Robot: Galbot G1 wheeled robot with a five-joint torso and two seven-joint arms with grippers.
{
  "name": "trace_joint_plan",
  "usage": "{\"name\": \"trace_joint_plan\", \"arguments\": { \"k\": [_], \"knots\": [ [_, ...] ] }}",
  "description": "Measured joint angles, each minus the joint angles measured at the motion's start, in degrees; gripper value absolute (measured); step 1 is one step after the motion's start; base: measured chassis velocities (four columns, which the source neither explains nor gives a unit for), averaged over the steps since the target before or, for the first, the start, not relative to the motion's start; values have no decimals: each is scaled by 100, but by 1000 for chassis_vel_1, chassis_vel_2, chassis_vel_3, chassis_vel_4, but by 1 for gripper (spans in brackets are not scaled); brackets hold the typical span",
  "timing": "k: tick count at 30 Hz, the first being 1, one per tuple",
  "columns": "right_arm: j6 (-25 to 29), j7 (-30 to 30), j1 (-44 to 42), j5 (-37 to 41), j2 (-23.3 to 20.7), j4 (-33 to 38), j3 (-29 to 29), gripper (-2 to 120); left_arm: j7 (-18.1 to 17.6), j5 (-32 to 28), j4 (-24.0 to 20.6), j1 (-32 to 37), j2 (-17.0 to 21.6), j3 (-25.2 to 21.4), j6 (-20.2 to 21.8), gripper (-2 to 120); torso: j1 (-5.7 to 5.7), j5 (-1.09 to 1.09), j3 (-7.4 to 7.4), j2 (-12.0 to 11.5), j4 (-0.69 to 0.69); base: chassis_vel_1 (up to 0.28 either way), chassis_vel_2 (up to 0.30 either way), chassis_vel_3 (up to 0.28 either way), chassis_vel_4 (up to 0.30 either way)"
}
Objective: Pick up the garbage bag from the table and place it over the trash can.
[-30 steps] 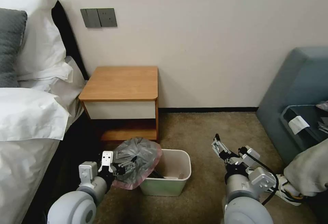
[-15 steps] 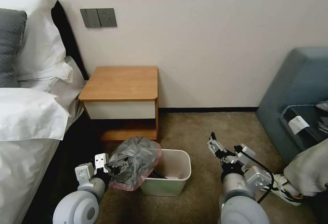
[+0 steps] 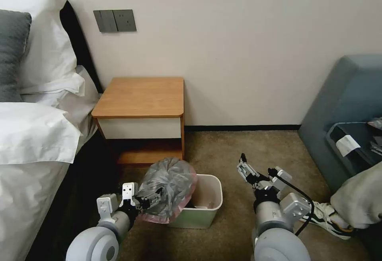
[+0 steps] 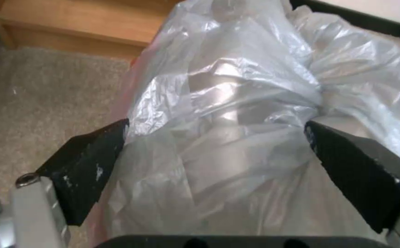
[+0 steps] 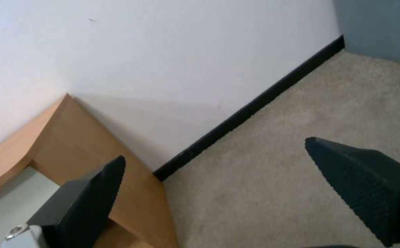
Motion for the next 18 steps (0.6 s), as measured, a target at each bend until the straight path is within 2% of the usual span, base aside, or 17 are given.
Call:
{"name": "trace_joint_plan", "arguments": {
  "k": [8,16,18],
  "knots": [
    [66,-21,-76,-81,12,15,6,100,119,91,208,-189,45,22,-1,96,0,0,0,0,0,0,0,0,0],
    [117,-50,-134,-215,49,31,-77,100,538,552,406,-366,185,2,-1,96,0,0,0,0,0,0,0,0,0],
    [140,-62,-164,-281,60,31,-115,100,733,634,538,-438,230,7,-1,95,0,0,0,0,0,0,0,0,0]
  ]
}}
